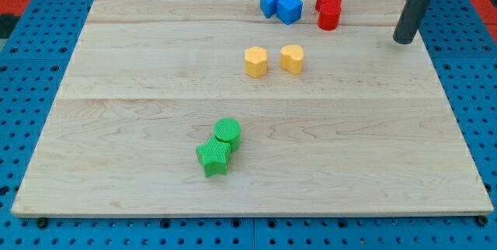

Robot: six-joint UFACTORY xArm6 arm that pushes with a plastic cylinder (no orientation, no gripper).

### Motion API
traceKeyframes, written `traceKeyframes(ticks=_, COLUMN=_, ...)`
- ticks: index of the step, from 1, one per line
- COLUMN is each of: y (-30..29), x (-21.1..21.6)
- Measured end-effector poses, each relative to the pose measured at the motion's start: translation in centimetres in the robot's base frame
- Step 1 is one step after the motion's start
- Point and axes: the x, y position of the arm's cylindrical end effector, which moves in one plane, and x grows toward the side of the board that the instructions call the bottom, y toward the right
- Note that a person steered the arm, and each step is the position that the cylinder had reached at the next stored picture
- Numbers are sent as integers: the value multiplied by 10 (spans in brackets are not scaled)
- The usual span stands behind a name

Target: Move your arm to the right

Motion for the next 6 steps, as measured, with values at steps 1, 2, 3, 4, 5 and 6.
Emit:
traceKeyframes(ticks=1, y=4, x=0)
traceKeyframes(ticks=2, y=8, x=0)
traceKeyframes(ticks=3, y=12, x=0)
traceKeyframes(ticks=4, y=16, x=0)
traceKeyframes(ticks=5, y=21, x=0)
traceKeyframes(ticks=6, y=26, x=0)
